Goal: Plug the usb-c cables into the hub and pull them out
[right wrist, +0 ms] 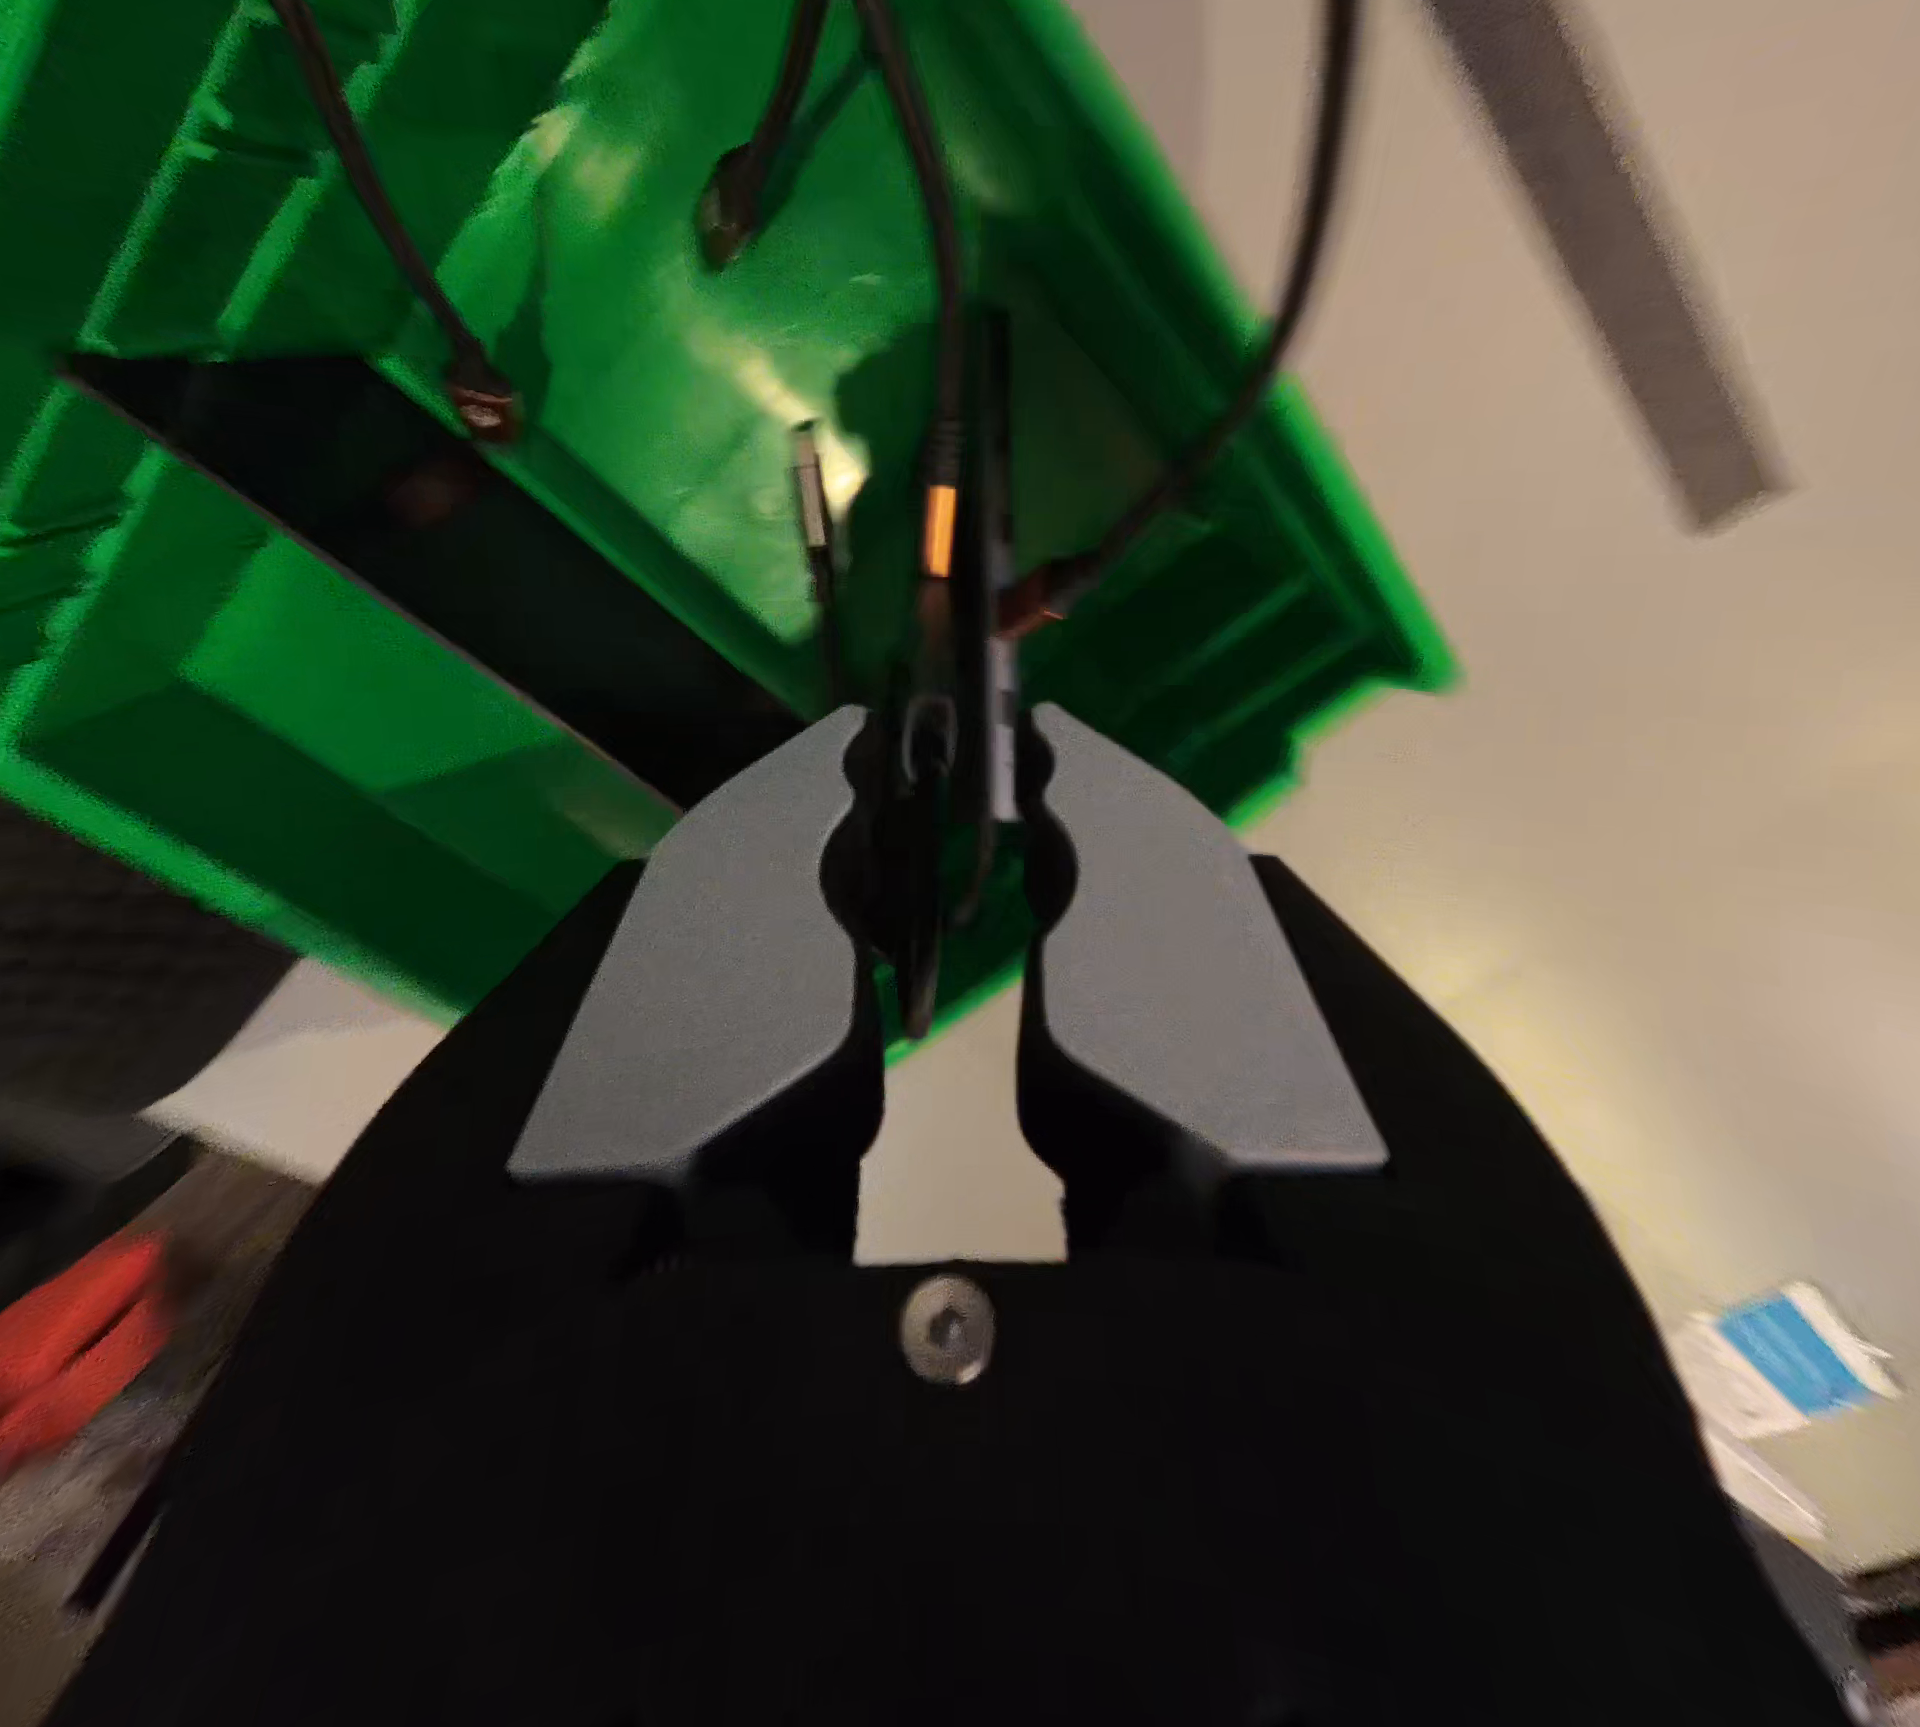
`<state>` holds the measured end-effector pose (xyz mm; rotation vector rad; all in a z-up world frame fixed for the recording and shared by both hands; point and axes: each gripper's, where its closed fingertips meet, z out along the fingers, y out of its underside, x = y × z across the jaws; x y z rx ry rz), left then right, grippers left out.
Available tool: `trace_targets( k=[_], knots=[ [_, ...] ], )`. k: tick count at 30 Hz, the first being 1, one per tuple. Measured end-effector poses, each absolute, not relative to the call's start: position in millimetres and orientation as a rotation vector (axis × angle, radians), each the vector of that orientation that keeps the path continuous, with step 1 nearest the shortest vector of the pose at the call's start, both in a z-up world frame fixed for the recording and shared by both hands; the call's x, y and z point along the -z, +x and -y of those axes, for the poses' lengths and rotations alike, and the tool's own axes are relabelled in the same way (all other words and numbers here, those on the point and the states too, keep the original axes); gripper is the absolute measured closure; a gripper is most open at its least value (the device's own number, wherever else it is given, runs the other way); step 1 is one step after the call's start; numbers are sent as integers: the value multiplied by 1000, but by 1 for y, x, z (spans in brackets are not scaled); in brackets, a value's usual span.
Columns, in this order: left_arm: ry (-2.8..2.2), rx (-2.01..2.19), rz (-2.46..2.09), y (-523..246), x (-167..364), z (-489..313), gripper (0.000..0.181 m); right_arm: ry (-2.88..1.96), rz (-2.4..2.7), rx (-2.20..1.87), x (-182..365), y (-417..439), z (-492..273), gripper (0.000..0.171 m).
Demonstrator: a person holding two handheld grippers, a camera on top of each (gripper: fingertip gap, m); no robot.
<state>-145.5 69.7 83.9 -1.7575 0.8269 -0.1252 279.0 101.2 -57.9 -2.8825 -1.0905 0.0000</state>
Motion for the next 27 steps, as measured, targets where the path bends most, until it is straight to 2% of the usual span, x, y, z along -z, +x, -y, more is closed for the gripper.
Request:
trace_targets(
  k=[3, 5, 8, 11, 13, 16, 17, 20, 23, 27],
  knots=[
    [-1773, 220, -826, -146, -89, -60, 154, -2627, 906, 171, 14, 299, -107, 138],
    [-1789, 439, -844, -138, -96, -40, 143, -2509, 602, 154, -7, 312, -90, 133],
    [-1863, 658, -798, -155, -110, -12, 131, -2509, 192, -170, 13, 311, -33, 129],
    [-1949, 557, -620, -214, -115, -6, 113, -2571, 23, -132, 55, 334, 6, 123],
    [-2025, 376, -495, -272, -112, -7, 107, -2650, -33, -175, 82, 337, 22, 126],
    [-2181, 85, -326, -373, -82, -1, 100, -2797, -53, -356, 110, 324, 41, 137],
    [-2238, 25, -273, -406, -66, 2, 100, -2811, -57, -434, 112, 318, 42, 148],
    [-2426, -12, -129, -483, -9, 10, 101, -2837, 0, -434, 121, 315, 38, 160],
    [-2499, 226, -115, -493, 38, 6, 109, -2890, 97, -267, 122, 316, 39, 163],
    [-2585, 250, -178, -495, 78, 10, 115, -2930, 202, -127, 122, 299, 40, 162]
  ],
)
